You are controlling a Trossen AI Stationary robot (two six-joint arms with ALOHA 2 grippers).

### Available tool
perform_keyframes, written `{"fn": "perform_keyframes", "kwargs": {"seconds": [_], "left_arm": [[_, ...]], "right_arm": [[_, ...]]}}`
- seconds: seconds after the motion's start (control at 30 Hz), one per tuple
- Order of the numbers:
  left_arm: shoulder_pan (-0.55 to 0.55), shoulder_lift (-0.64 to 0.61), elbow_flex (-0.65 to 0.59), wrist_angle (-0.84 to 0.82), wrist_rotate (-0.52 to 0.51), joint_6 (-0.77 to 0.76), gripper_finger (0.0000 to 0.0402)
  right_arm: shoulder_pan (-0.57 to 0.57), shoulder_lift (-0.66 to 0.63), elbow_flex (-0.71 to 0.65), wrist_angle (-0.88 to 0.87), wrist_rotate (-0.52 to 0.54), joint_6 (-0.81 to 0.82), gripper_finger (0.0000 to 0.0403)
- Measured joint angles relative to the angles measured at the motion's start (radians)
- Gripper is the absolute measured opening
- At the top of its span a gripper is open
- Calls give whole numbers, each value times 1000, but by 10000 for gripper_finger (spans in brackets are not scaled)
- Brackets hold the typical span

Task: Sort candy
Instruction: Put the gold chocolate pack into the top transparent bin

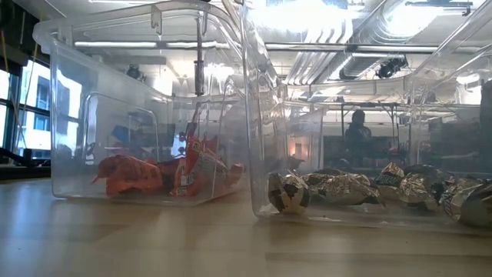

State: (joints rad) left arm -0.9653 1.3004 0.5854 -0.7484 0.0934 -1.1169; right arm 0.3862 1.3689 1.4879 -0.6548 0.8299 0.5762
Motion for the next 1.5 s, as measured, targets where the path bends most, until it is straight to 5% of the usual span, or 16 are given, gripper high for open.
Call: {"fn": "perform_keyframes", "kwargs": {"seconds": [0.1, 0.23, 0.33, 0.5, 0.6, 0.8, 0.97, 1.03, 1.23, 1.5], "left_arm": [[0, -57, 74, -20, -6, 23, 16], [0, -169, 234, -116, -109, 45, 6], [10, -254, 371, -193, -292, 123, 3], [108, -316, 530, -212, -736, 392, 1], [236, -304, 541, -142, -862, 649, 1], [595, -175, 539, 159, -798, 1115, 0], [870, -10, 539, 563, -461, 1348, 0], [952, 68, 540, 708, -400, 1400, 0], [1120, 301, 553, 919, -450, 1364, 7], [1201, 441, 683, 757, -414, 1175, 67]], "right_arm": [[0, 0, 0, 0, 0, 0, 200], [1, 0, 0, 0, -2, 11, 200], [1, 0, 0, 0, -2, 11, 200], [-7, 0, 0, 1, -3, 11, 200], [-7, 0, 0, 32, 4, 10, 200], [11, -2, 26, 329, 20, -178, 200], [27, -4, 61, 418, 20, -325, 200], [34, -4, 70, 421, 34, -333, 200], [59, -3, 71, 420, 36, -338, 200], [107, -3, 71, 417, 237, -349, 200]]}}
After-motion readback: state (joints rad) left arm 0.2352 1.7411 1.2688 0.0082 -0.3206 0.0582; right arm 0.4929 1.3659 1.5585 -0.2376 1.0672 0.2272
